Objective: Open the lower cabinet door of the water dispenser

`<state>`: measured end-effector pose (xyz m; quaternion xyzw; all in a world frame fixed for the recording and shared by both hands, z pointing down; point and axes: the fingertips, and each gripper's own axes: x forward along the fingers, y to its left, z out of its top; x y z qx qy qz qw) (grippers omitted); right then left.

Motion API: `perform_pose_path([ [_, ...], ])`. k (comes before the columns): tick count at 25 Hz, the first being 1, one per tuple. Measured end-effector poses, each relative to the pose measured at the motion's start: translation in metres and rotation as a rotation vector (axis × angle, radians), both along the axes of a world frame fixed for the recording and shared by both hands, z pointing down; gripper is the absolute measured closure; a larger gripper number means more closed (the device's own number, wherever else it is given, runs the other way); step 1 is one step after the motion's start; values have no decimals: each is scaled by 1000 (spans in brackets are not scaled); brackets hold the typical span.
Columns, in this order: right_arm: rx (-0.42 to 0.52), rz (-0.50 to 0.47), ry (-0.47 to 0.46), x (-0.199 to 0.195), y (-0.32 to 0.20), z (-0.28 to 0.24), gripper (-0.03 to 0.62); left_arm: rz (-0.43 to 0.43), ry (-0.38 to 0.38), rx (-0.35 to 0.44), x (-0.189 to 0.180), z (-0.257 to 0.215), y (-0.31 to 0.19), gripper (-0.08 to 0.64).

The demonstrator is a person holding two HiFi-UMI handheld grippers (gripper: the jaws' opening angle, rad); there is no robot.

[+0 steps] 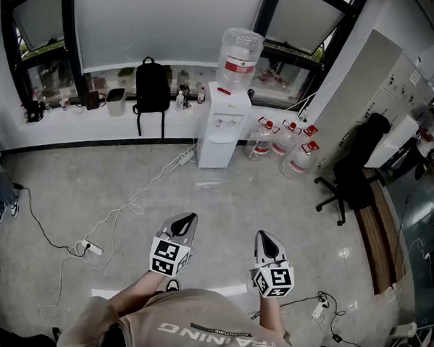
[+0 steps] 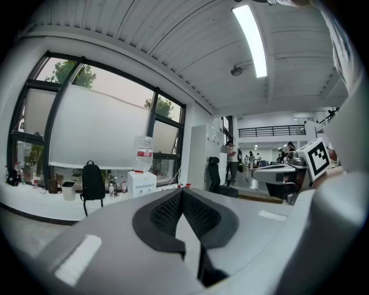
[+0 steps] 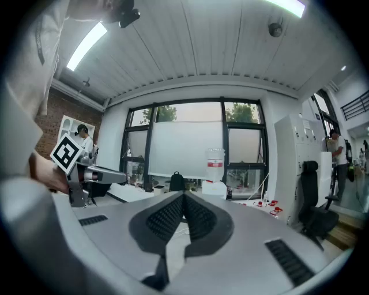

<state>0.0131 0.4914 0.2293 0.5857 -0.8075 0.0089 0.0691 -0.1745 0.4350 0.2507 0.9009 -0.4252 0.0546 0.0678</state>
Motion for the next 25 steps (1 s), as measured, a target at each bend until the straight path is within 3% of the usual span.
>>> perform_pose_path([
  [4, -9, -29, -8, -9, -1, -5, 583, -30, 25, -24, -1, -1, -1, 552],
  [12, -10, -32, -33, -21, -11, -9, 583, -25, 38, 5, -12, -13, -12, 552],
  [25, -67, 36, -46, -33, -39, 14, 583, -17, 21, -3, -31, -1, -44, 552],
])
